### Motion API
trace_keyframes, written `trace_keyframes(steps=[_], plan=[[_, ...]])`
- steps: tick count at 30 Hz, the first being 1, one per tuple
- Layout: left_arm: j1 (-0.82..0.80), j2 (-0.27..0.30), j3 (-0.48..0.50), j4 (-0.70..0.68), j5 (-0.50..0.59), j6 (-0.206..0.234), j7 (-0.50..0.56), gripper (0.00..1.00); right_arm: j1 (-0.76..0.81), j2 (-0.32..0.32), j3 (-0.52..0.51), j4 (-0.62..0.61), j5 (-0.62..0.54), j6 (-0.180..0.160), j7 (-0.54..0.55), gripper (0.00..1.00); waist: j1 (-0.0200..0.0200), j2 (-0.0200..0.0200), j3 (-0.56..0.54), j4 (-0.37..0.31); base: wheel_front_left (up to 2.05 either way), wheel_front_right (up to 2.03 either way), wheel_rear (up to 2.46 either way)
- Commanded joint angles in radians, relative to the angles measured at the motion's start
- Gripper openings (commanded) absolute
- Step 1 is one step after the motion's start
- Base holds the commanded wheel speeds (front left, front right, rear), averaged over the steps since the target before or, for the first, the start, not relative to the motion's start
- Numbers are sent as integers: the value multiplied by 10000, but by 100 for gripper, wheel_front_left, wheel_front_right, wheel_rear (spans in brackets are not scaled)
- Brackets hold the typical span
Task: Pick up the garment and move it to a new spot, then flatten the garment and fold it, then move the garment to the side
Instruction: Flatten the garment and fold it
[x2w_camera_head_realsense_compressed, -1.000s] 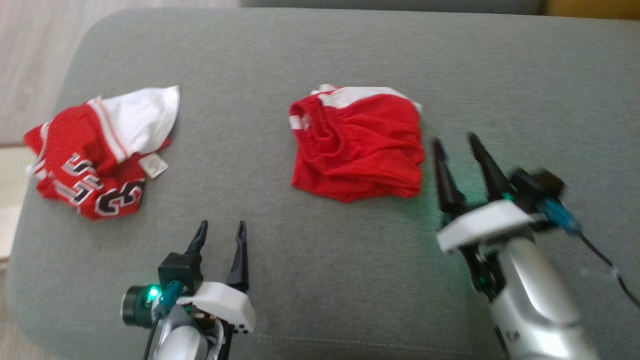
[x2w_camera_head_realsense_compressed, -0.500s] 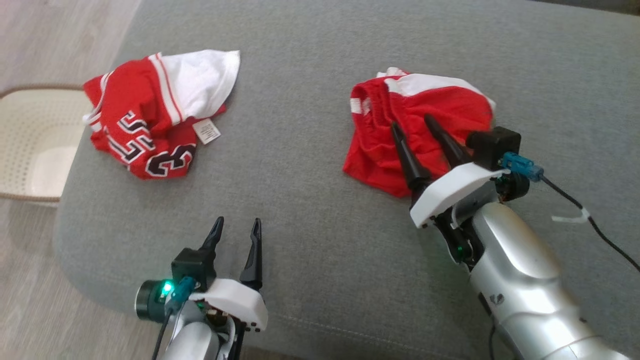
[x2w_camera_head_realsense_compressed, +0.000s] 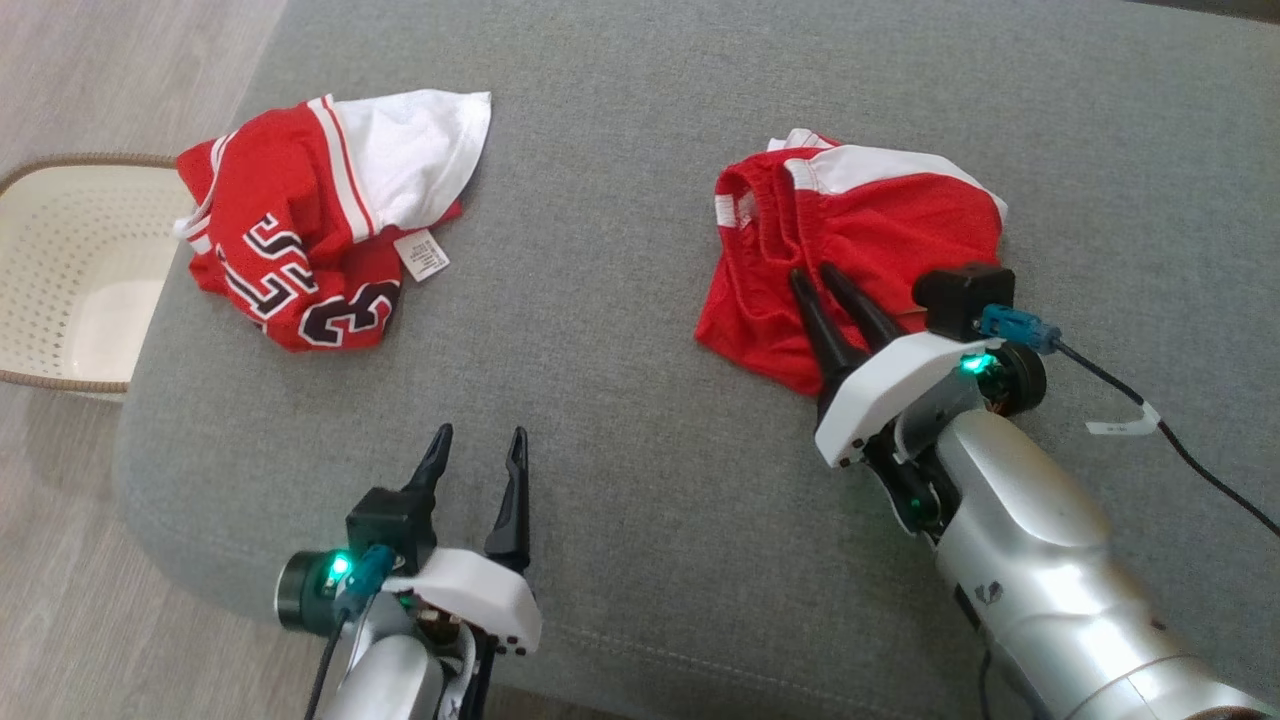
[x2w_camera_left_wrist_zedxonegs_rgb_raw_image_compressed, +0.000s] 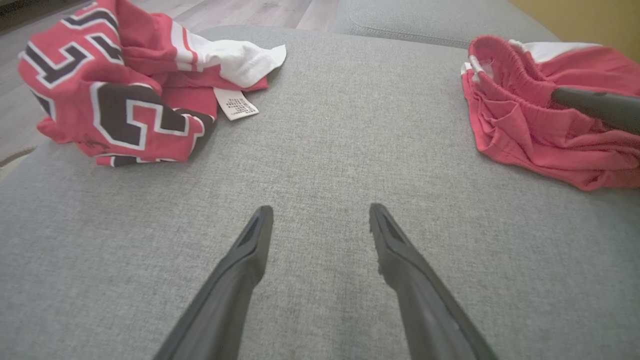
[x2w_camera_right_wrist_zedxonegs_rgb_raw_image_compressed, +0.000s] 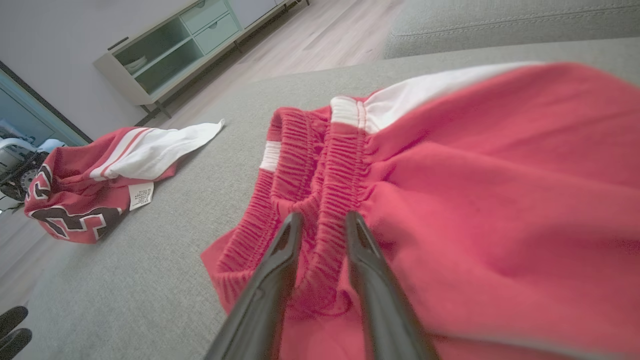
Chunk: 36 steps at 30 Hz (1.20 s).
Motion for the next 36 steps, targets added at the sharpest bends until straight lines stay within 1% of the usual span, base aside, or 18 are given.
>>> trace_keyframes(steps=[1, 4, 5, 6, 13, 19, 20, 21, 22, 23, 27, 30, 33, 36], plan=[[-313, 77, 214, -271, -92, 20, -51, 100, -299, 156, 199, -192, 106, 67, 7, 44, 0, 0, 6, 16, 0, 0, 0], [-378, 77, 172, -287, -137, 27, -51, 100, -367, 156, 221, -17, 111, 67, 36, 20, 0, 0, 21, 78, 0, 0, 0], [-395, 77, 164, -294, -151, 34, -51, 100, -387, 156, 215, 47, 100, 67, 40, 7, 0, 0, 23, 106, 0, 0, 0], [-408, 77, 152, -297, -166, 35, -51, 100, -404, 156, 196, 106, 95, 67, 29, 0, 0, 0, 24, 145, 0, 0, 0], [-407, 77, 105, -285, -233, 19, -51, 100, -529, 156, 409, -180, 419, 67, -400, 0, 0, 0, 23, 471, 0, 0, 0], [-397, 77, -42, -308, -385, 63, -51, 100, -645, 156, 692, -99, 535, 67, -348, 0, 0, 0, 9, 875, 0, 0, 0], [-398, 77, -59, -309, -398, 71, -51, 100, -660, 156, 685, -4, 521, 67, -349, 7, 0, 0, 17, 931, 0, 0, 0], [-395, 77, -68, -310, -407, 80, -51, 100, -680, 156, 667, 119, 468, 67, -366, 47, 0, 0, 20, 975, 0, 0, 0], [-393, 77, -74, -310, -411, 88, -51, 100, -685, 156, 660, 236, 433, 67, -376, 94, 0, 0, 21, 1011, 0, 0, 0], [-392, 77, -71, -313, -409, 102, -51, 100, -675, 156, 640, 332, 452, 67, -391, 100, 0, 0, 24, 1039, 0, 0, 0], [-411, 77, 18, -335, -343, 132, -51, 100, -642, 156, 800, 458, 639, 67, -550, 100, 0, 0, 22, 1029, 0, 0, 0], [-471, 77, 62, -366, -274, 149, -51, 100, -715, 156, 745, 465, 552, 67, -950, 100, 0, 0, -13, 903, 0, 0, 0], [-516, 77, 111, -440, -212, 167, -51, 100, -732, 156, 325, 430, 378, 67, -1346, 100, 0, 0, -75, 704, 0, 0, 0], [-539, 77, 214, -501, -136, 194, -51, 100, -647, 156, -436, 244, 1, 67, -1535, 100, 0, 0, -143, 430, 0, 0, 0]])
